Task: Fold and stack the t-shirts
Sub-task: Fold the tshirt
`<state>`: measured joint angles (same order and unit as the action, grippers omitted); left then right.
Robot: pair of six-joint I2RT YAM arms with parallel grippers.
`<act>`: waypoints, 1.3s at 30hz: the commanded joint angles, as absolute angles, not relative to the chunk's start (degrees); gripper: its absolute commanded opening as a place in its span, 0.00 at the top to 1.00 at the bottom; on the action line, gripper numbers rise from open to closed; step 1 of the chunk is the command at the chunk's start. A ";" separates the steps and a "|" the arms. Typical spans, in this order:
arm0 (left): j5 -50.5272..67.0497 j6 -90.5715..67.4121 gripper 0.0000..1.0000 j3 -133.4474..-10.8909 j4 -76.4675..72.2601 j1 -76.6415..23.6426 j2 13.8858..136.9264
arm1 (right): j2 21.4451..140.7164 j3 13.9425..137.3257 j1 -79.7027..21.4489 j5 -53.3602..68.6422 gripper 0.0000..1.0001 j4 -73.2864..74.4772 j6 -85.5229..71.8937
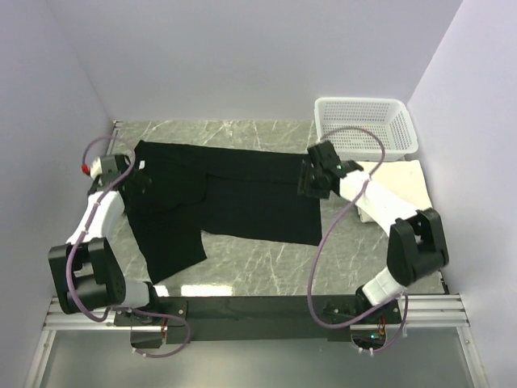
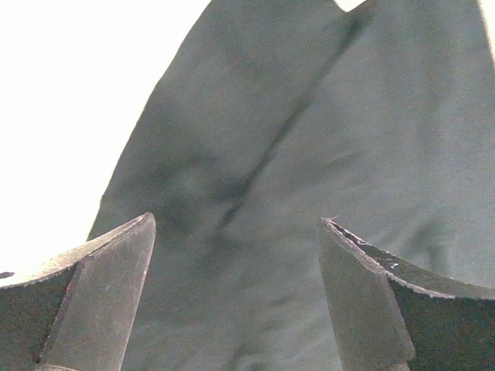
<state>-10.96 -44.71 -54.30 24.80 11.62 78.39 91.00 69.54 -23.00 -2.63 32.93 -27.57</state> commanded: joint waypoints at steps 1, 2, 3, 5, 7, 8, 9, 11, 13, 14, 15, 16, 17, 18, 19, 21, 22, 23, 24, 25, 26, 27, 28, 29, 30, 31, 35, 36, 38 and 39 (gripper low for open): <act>-10.63 -44.30 0.10 -48.79 25.75 13.09 76.04 | 86.24 62.41 -22.94 -4.22 0.44 32.52 -29.53; -10.81 -44.04 0.11 -47.82 25.66 14.57 75.50 | 85.44 61.27 -22.94 -4.22 0.44 32.43 -29.10; -11.16 -43.69 0.12 -45.99 25.32 15.37 74.80 | 84.56 59.00 -22.94 -3.61 0.44 32.08 -28.74; -12.30 -42.63 0.17 -44.57 24.44 16.87 74.27 | 83.06 57.31 -22.85 -2.47 0.44 31.47 -27.95; -13.00 -41.05 0.19 -43.86 24.34 17.31 74.97 | 82.44 55.38 -23.03 -0.27 0.44 31.12 -27.69; -13.70 -40.44 0.21 -44.64 25.22 17.49 75.58 | 82.27 53.63 -23.38 -0.18 0.44 30.59 -27.51; -14.67 -39.04 0.23 -45.00 25.40 17.49 76.72 | 81.83 52.57 -23.38 1.04 0.44 28.93 -27.42; -17.05 -37.80 0.27 -45.35 24.62 17.66 77.43 | 81.39 50.90 -23.55 1.23 0.44 27.43 -27.42; -17.57 -37.27 0.28 -45.35 24.26 18.10 78.13 | 81.04 49.49 -23.64 1.67 0.44 26.29 -26.99; -17.49 -37.27 0.30 -45.09 23.21 18.28 78.31 | 80.95 49.22 -23.56 1.84 0.44 26.11 -26.81; -16.79 -37.44 0.30 -44.48 22.59 18.28 78.66 | 80.77 49.22 -23.64 1.93 0.44 26.19 -26.81; -16.09 -37.62 0.31 -44.21 21.98 18.37 78.92 | 80.16 49.13 -23.64 2.02 0.44 26.54 -26.72; -14.78 -37.44 0.32 -44.21 21.36 18.37 79.45 | 79.90 49.04 -23.64 1.76 0.44 26.54 -26.89; -14.68 -37.27 0.32 -44.21 20.84 18.37 80.85 | 79.37 48.87 -23.64 1.50 0.44 26.54 -26.89; -14.85 -36.92 0.32 -44.47 20.83 18.46 81.73 | 78.76 48.69 -23.73 1.41 0.44 26.46 -27.07; -15.38 -36.22 0.34 -45.17 20.31 18.54 84.01 | 78.75 48.43 -23.73 0.79 0.44 26.28 -27.16; -15.29 -36.12 0.34 -45.35 19.95 18.54 84.72 | 79.01 48.43 -23.64 0.79 0.44 26.54 -27.16; -14.86 -35.95 0.35 -45.53 19.52 18.46 85.16 | 79.27 48.34 -23.73 0.88 0.44 26.80 -27.16; -14.33 -35.86 0.36 -45.61 19.08 18.54 86.04 | 79.36 48.17 -23.73 0.97 0.44 26.98 -27.16; -14.15 -36.03 0.37 -45.70 19.42 18.54 86.57 | 79.28 47.90 -23.64 1.05 0.44 26.98 -27.25; -14.24 -36.12 0.39 -45.88 20.21 18.54 87.36 | 79.02 47.38 -23.73 0.88 0.44 27.24 -27.25; -14.41 -36.12 0.40 -45.70 20.21 18.46 87.54 | 78.75 47.11 -23.73 0.62 0.44 27.42 -27.33; -14.59 -36.04 0.41 -45.36 20.30 18.37 87.54 | 78.40 46.85 -23.73 0.44 0.44 27.60 -27.42; -14.85 -36.12 0.44 -44.66 20.30 18.46 87.28 | 78.14 46.24 -23.64 0.09 0.44 27.77 -27.51; -15.11 -36.21 0.46 -44.39 20.13 18.46 87.19 | 77.53 45.97 -23.64 0.09 0.44 28.30 -27.77; -15.03 -36.21 0.51 -44.21 20.04 18.46 87.27 | 77.35 45.62 -23.73 -1.13 0.44 28.65 -27.86; -13.71 -36.12 0.66 -44.65 20.39 18.20 88.59 | 76.64 43.77 -23.73 -2.54 0.44 30.41 -28.83; -13.80 -35.95 0.69 -44.74 20.65 18.28 88.59 | 76.47 43.25 -23.73 -2.81 0.44 30.67 -29.18; -15.02 -35.60 0.79 -44.91 20.83 17.41 88.24 | 75.68 42.89 -23.73 -3.77 0.44 31.55 -30.06; -15.38 -35.51 0.85 -45.09 21.18 17.23 87.72 | 75.33 42.46 -23.73 -3.95 0.44 31.81 -30.32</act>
